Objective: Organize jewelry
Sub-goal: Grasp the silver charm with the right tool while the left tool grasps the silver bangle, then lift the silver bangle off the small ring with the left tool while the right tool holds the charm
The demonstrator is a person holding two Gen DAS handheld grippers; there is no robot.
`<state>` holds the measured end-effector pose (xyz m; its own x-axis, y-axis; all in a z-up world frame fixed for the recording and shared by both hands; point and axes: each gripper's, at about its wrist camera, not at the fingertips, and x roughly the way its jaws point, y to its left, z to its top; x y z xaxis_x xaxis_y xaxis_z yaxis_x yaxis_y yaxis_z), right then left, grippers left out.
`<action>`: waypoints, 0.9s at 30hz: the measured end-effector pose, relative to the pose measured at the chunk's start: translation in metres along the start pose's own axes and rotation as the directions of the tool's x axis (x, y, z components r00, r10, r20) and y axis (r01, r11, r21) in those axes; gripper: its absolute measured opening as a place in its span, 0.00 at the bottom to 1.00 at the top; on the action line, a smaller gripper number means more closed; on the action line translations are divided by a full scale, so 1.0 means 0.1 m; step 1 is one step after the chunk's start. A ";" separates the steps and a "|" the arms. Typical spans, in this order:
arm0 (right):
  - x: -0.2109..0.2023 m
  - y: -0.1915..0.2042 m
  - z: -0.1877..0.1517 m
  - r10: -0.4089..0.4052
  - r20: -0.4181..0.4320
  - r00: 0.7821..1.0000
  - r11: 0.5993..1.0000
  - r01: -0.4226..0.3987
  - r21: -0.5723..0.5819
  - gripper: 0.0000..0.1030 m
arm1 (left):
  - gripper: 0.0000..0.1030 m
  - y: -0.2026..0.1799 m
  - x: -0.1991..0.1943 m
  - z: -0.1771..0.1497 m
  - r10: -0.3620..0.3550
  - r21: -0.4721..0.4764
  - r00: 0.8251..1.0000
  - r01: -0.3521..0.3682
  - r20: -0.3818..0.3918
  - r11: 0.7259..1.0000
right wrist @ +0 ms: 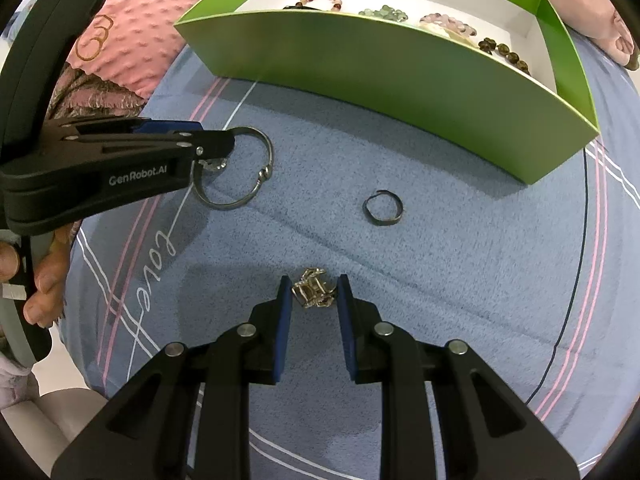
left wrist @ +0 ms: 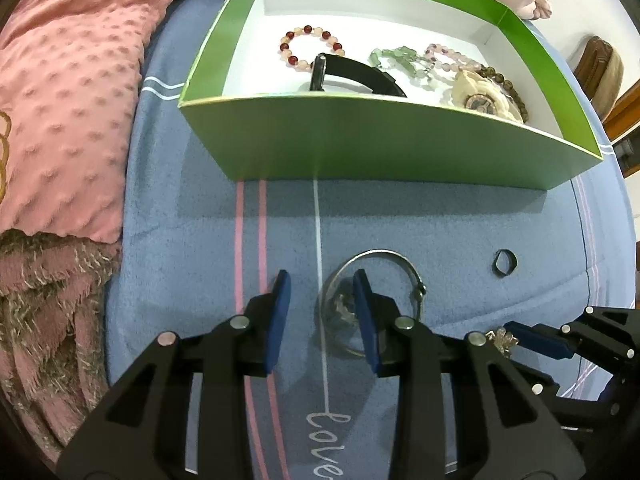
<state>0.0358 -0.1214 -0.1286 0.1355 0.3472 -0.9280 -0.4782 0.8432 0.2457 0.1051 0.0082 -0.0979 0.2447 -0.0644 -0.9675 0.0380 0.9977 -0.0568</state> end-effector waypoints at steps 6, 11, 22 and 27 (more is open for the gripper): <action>-0.02 -0.01 -0.03 0.004 0.000 1.000 1.000 -0.004 0.004 0.22 | 0.32 0.14 -0.08 -0.10 -0.012 0.005 1.000 0.012 -0.010 1.000; -0.06 -0.04 0.00 0.007 0.002 1.000 1.000 -0.007 0.010 0.22 | 0.32 0.22 -0.21 -0.25 -0.043 -0.011 0.999 0.043 0.000 0.999; -0.07 -0.01 0.00 0.001 0.002 1.000 1.000 -0.001 0.006 0.22 | 0.32 0.20 -0.16 -0.39 -0.056 -0.027 0.998 0.056 -0.010 0.998; -0.07 -0.01 0.00 0.003 0.003 1.000 1.000 -0.003 0.007 0.22 | 0.32 0.17 -0.13 -0.39 -0.049 -0.020 0.999 0.048 -0.020 0.999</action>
<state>0.0357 -0.1251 -0.1221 0.1363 0.3511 -0.9264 -0.4724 0.8450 0.2508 0.0651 0.0270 -0.0962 0.2233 -0.1124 -0.9683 0.0306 0.9937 -0.1083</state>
